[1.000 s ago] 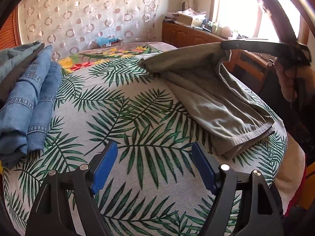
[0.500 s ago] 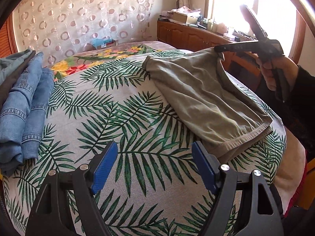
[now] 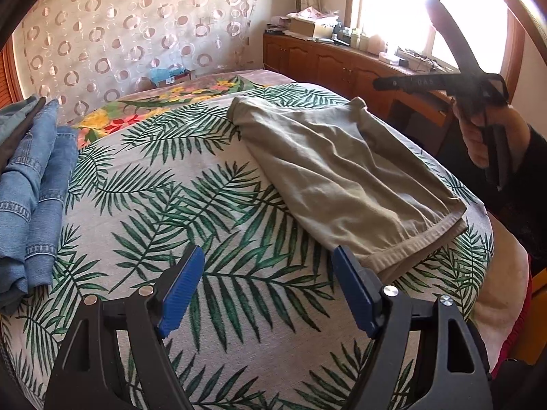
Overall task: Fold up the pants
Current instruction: 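Grasp the folded pants edge again with the right gripper and smooth it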
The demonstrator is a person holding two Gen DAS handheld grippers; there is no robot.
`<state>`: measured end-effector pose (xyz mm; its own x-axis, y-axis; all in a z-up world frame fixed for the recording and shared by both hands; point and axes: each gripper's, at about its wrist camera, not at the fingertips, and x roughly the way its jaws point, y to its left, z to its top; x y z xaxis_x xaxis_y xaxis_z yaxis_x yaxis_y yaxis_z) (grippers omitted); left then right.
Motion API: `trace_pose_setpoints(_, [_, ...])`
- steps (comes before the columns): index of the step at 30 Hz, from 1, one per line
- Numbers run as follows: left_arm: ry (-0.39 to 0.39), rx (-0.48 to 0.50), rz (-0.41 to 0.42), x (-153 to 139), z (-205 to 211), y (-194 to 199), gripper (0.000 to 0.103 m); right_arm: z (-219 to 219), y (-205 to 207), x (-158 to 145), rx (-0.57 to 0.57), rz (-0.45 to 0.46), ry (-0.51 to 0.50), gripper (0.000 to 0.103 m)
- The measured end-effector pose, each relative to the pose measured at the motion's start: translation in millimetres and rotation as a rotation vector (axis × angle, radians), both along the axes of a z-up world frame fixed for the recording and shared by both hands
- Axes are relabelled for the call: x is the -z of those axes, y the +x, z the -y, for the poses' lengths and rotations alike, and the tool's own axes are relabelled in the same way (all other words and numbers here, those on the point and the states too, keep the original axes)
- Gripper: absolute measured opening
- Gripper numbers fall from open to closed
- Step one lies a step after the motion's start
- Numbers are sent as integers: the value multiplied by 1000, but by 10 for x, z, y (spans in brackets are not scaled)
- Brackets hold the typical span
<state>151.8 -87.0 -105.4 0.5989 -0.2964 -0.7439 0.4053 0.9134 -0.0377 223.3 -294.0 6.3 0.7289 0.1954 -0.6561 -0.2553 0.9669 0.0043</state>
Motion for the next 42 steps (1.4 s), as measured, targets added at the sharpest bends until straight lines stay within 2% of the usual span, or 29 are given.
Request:
trace_pose_setpoints(3, [4,8,-2,11,50,8,78,-8,-70,110,-15,-30,23,31])
trace_pose_setpoints(14, [1,10,-4,39,123,-16,78,39,-39,297,-56,-141,122,32])
trace_pose_setpoints(15, [0,9,-4,40,123,-17,78,61,-39,300,-62,-147,122,31])
trace_pose_setpoints(16, [0,9,-4,39,125,-21,78,86,-45,292,-61,-147,109,24])
trace_pose_setpoints(17, [1,10,-4,40,124,-19,78,105,-51,301,-66,-149,96,5])
trace_pose_setpoints(22, [0,11,0,38,124,-30,78,278,-160,224,-24,-122,47,2])
trace_pose_setpoints(29, [-4,12,2,34,118,-55,78,334,-276,225,-2,-141,45,2])
trace_pose_setpoints(33, [-3,19,5,23,130,-90,78,310,-372,171,12,-118,64,5])
trace_pose_setpoints(37, [-14,45,10,1,134,-185,78,335,-636,127,10,-82,86,7])
trace_pose_setpoints(42, [-17,70,16,5,134,-284,78,357,-1054,152,-8,-57,99,24])
